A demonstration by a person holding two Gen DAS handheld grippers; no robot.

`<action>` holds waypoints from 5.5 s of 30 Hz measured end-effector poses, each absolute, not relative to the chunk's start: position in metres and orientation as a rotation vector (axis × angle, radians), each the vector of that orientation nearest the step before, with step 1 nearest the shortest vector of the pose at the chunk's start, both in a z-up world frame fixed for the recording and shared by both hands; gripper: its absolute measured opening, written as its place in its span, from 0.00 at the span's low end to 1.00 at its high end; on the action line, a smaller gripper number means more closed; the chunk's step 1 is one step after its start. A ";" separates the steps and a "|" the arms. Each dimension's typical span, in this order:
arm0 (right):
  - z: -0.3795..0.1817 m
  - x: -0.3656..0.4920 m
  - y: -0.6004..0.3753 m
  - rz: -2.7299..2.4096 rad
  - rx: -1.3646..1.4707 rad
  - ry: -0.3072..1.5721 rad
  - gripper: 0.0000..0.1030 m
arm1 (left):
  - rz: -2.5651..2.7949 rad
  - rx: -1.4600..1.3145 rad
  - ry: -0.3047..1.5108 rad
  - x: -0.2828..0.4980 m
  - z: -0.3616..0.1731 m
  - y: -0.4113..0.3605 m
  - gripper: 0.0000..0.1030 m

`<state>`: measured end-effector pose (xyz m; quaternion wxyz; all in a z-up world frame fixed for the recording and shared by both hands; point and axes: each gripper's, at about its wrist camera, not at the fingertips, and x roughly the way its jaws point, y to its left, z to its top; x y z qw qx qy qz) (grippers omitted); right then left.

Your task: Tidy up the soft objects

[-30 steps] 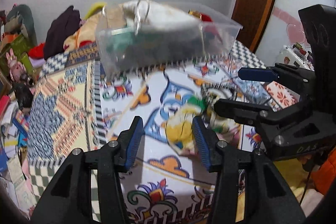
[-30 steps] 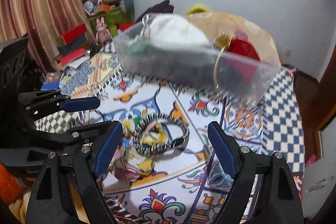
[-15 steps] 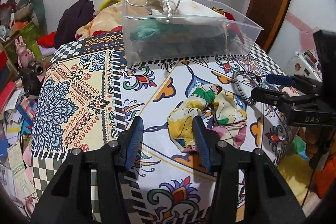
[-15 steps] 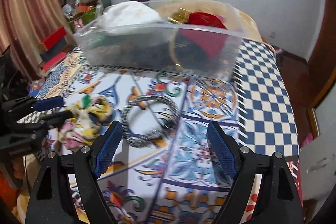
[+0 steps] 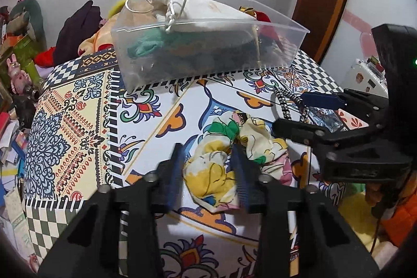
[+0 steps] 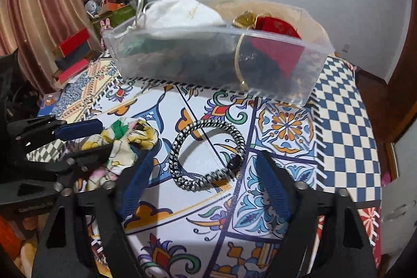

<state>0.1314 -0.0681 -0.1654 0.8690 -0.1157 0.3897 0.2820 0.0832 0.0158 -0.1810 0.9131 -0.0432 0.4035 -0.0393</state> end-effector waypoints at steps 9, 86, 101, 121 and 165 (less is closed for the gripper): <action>-0.161 0.137 -0.088 0.548 -0.209 0.796 0.22 | -0.052 -0.140 0.810 0.078 -0.173 0.029 0.09; -0.021 0.157 -0.066 0.578 -0.110 0.413 0.59 | 0.014 -0.118 0.432 0.110 -0.032 0.058 0.34; 0.034 0.088 -0.110 0.580 -0.019 0.198 0.87 | -0.058 -0.090 0.195 0.031 0.044 0.023 0.71; 0.032 0.066 -0.119 0.585 -0.005 0.151 1.00 | -0.019 -0.076 0.145 0.005 0.046 0.014 1.00; 0.027 0.062 -0.118 0.576 -0.004 0.160 1.00 | -0.014 -0.093 0.184 0.014 0.035 0.020 1.00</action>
